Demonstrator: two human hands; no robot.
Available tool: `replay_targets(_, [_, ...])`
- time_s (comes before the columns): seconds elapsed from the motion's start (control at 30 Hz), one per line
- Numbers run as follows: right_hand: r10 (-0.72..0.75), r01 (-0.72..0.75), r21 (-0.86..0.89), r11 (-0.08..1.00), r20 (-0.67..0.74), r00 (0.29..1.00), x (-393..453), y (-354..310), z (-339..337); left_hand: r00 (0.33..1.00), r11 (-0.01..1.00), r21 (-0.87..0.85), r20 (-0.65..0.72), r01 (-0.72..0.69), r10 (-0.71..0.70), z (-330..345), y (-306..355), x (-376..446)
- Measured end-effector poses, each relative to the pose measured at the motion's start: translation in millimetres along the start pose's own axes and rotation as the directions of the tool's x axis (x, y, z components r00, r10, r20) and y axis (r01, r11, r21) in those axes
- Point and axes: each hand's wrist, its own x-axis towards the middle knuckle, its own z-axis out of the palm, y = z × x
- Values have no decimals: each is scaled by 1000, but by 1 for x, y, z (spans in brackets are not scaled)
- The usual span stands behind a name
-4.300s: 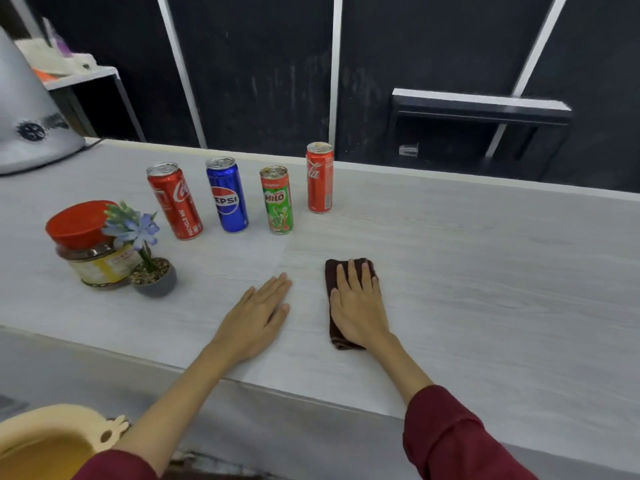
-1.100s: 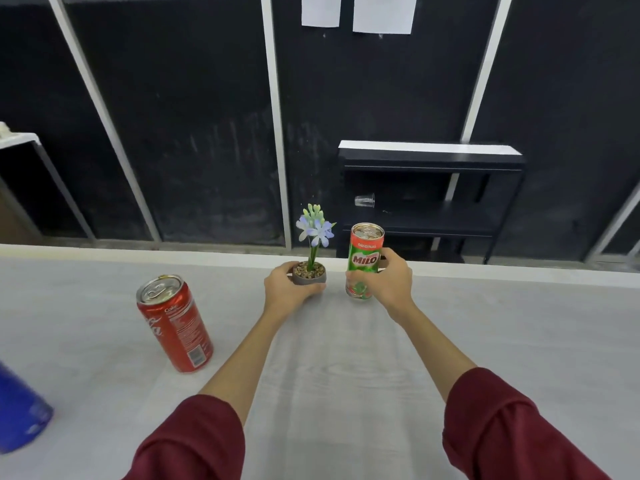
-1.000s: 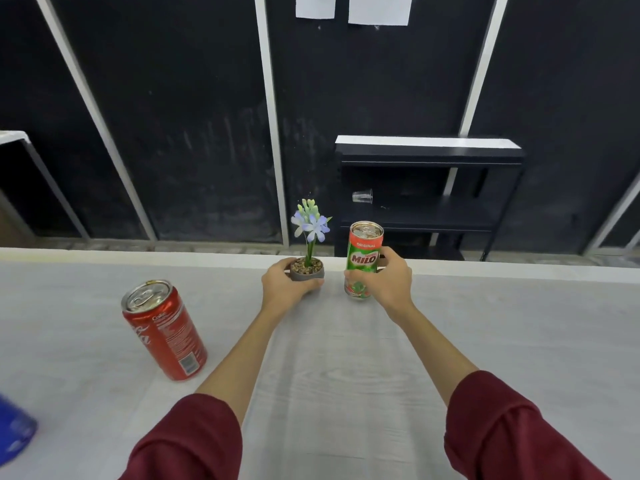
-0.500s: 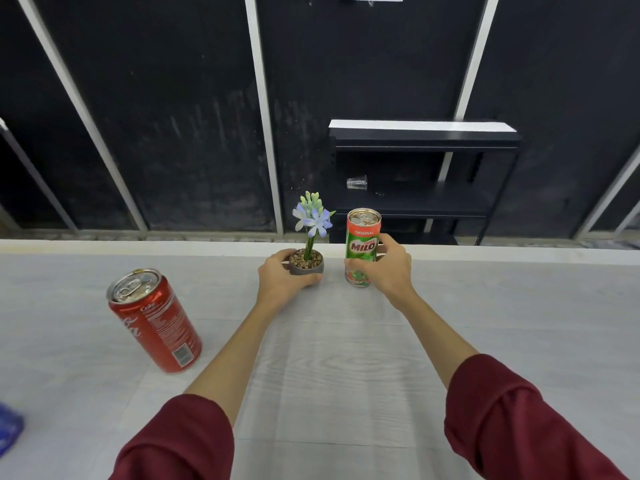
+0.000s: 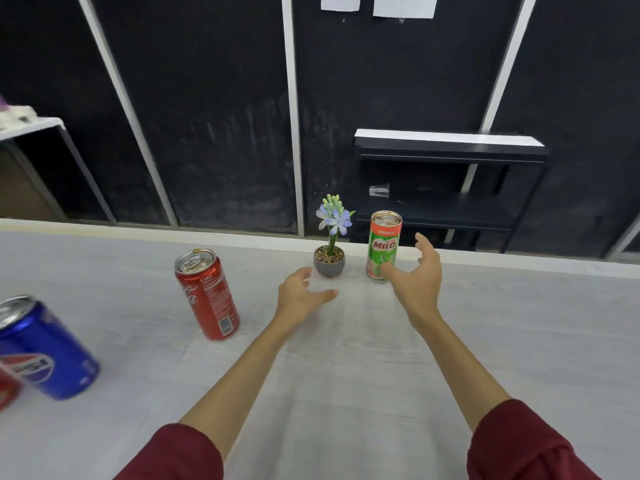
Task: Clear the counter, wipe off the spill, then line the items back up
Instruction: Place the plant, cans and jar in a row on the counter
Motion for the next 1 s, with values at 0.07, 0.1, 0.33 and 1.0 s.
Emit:
replay_targets(0.07, [-86, 88, 46, 995, -51, 995, -27, -14, 3, 999, 999, -16, 2, -48, 48, -16, 1, -34])
replay_targets(0.1, [-125, 127, 68, 990, -34, 992, -41, -21, 8, 996, 996, -18, -15, -91, 91, -26, 1, -51])
replay_targets(0.33, [-197, 137, 185, 973, 360, 912, -120, -65, 71, 744, 932, 233, -561, -279, 363, -155, -32, -128])
replay_targets(1.0, [-25, -27, 84, 996, 565, 824, -150, -87, 165, 686, 982, -188, -713, 12, -145, -239, -114, -104])
